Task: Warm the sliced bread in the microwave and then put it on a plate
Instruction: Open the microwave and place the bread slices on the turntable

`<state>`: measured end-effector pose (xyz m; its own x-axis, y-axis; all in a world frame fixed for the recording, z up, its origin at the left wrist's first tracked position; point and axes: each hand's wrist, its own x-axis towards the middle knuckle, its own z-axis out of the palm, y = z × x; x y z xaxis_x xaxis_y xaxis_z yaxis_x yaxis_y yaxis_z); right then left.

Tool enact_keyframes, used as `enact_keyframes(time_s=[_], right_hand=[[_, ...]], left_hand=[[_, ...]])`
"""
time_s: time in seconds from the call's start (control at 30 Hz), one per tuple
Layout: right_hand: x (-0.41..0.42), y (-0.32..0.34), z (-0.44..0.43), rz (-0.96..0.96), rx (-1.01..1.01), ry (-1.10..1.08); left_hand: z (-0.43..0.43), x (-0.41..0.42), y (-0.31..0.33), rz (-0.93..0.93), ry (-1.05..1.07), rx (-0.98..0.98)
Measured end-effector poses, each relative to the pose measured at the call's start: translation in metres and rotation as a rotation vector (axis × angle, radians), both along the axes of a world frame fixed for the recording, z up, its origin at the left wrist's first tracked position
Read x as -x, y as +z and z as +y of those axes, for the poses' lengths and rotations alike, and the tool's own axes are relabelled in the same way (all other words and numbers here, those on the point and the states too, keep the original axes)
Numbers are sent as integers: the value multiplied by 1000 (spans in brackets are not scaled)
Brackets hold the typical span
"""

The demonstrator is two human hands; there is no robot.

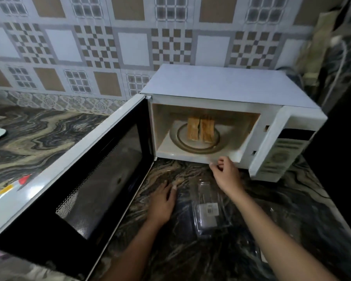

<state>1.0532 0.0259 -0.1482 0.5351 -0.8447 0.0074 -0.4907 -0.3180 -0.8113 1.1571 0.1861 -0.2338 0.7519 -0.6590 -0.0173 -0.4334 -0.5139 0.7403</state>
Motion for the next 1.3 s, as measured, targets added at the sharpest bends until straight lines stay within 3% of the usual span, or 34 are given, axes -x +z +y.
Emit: enact_keyframes(time_s=[0.1, 0.3, 0.4, 0.6, 0.9, 1.1, 1.2, 1.3], right_hand=[[32, -14, 23, 27, -86, 5], [81, -36, 61, 215, -149, -37], [93, -43, 72, 280, -277, -48], [106, -61, 80, 108, -612, -106], [116, -61, 91, -56, -786, -220], [113, -59, 97, -42, -726, -216], [109, -43, 104, 81, -674, -131], [119, -10, 110, 383, -383, 37]], left_hand=[[11, 39, 17, 200, 91, 210], [20, 102, 24, 317, 179, 279], [21, 114, 17, 406, 242, 266], [20, 121, 13, 643, 300, 262], [24, 123, 10, 479, 290, 131], [29, 131, 29, 316, 256, 16], [33, 135, 41, 286, 244, -45], [35, 141, 57, 248, 283, -25]])
